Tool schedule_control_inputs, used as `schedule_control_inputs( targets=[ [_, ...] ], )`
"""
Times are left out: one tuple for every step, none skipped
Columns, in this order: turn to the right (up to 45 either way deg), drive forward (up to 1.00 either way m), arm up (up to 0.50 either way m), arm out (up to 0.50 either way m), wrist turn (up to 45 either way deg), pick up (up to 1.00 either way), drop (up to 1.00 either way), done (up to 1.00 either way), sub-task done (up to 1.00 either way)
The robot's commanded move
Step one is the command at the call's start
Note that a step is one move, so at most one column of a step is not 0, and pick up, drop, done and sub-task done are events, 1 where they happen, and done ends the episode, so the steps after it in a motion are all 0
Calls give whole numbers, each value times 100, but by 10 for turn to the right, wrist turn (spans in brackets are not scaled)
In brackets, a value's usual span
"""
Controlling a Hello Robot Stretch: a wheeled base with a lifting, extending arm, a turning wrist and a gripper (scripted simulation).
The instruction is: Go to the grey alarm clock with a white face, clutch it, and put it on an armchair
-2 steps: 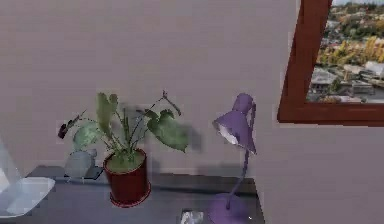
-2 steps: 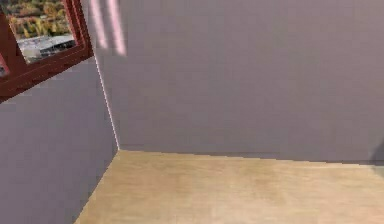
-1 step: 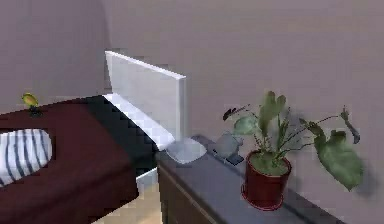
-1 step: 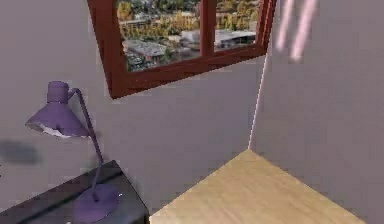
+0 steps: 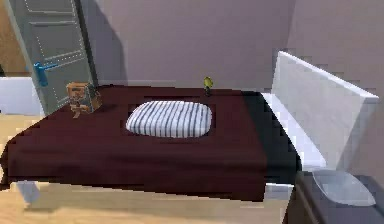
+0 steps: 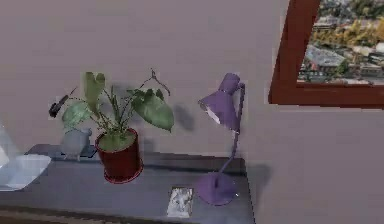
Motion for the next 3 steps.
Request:
schedule_control_inputs(
  targets=[
    [-300, 0, 0, 0, 0, 0, 0, 0, 0],
    [450, 0, 0, 0, 0, 0, 0, 0, 0],
    [90, 0, 0, 0, 0, 0, 0, 0, 0]
  ],
)
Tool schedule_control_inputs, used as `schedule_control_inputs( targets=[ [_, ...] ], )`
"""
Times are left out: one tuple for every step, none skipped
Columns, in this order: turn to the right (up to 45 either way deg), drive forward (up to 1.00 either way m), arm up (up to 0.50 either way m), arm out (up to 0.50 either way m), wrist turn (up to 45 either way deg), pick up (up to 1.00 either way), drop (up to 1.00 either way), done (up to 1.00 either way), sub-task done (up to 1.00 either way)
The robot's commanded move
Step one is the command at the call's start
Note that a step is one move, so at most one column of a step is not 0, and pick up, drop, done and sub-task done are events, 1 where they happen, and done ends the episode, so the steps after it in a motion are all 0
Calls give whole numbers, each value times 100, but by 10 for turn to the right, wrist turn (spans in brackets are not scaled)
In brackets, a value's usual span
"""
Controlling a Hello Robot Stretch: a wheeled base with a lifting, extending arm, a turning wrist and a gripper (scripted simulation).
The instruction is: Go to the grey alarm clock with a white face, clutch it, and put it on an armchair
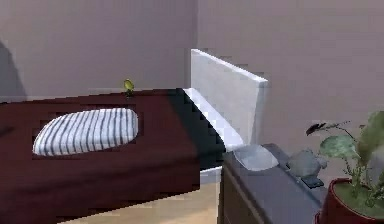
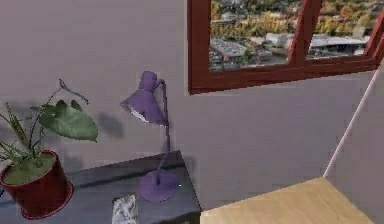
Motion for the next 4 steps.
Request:
schedule_control_inputs(
  targets=[
    [0, 30, 0, 0, 0, 0, 0, 0, 0],
    [-390, 0, 0, 0, 0, 0, 0, 0, 0],
    [0, 0, 50, 0, 0, 0, 0, 0, 0],
    [0, 0, 28, 0, 0, 0, 0, 0, 0]
  ],
)
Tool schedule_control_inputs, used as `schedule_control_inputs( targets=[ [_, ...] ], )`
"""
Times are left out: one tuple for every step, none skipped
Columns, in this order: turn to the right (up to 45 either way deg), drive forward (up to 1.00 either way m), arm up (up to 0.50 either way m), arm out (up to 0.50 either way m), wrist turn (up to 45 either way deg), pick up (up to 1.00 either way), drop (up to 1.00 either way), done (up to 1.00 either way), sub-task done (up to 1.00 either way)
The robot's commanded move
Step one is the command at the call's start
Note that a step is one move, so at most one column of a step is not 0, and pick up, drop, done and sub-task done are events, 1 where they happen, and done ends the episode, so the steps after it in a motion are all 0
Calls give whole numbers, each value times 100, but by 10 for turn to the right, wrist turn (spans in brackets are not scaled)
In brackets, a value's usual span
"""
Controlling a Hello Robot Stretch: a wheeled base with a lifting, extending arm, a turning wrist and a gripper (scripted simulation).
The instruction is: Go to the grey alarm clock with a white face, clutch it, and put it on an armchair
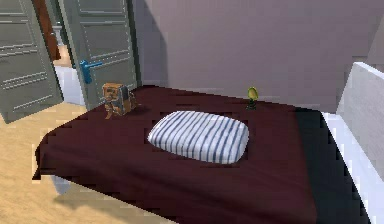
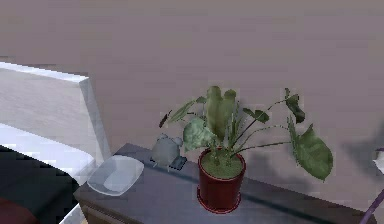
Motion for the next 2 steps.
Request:
schedule_control_inputs(
  targets=[
    [0, 0, 0, 40, 0, 0, 0, 0, 0],
    [0, 0, 0, 0, 450, 0, 0, 0, 0]
  ],
)
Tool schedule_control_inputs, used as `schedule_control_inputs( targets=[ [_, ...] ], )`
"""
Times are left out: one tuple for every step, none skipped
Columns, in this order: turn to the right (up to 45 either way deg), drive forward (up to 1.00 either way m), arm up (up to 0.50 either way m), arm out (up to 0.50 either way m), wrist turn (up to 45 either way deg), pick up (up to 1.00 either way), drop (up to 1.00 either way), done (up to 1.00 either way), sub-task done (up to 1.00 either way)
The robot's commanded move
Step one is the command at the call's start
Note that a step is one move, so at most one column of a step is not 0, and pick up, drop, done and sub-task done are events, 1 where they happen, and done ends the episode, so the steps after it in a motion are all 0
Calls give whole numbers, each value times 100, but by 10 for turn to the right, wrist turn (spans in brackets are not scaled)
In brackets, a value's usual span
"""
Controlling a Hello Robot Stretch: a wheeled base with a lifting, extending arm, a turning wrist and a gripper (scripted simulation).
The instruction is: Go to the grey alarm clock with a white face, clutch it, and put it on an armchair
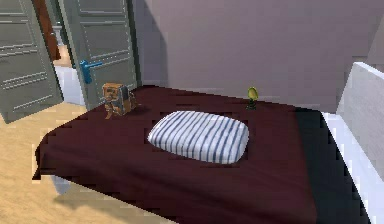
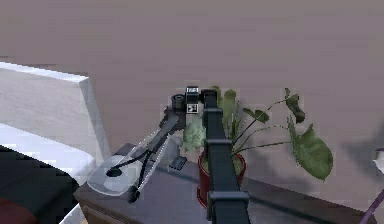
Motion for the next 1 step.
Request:
schedule_control_inputs(
  targets=[
    [0, 0, 0, 0, 450, 0, 0, 0, 0]
  ],
)
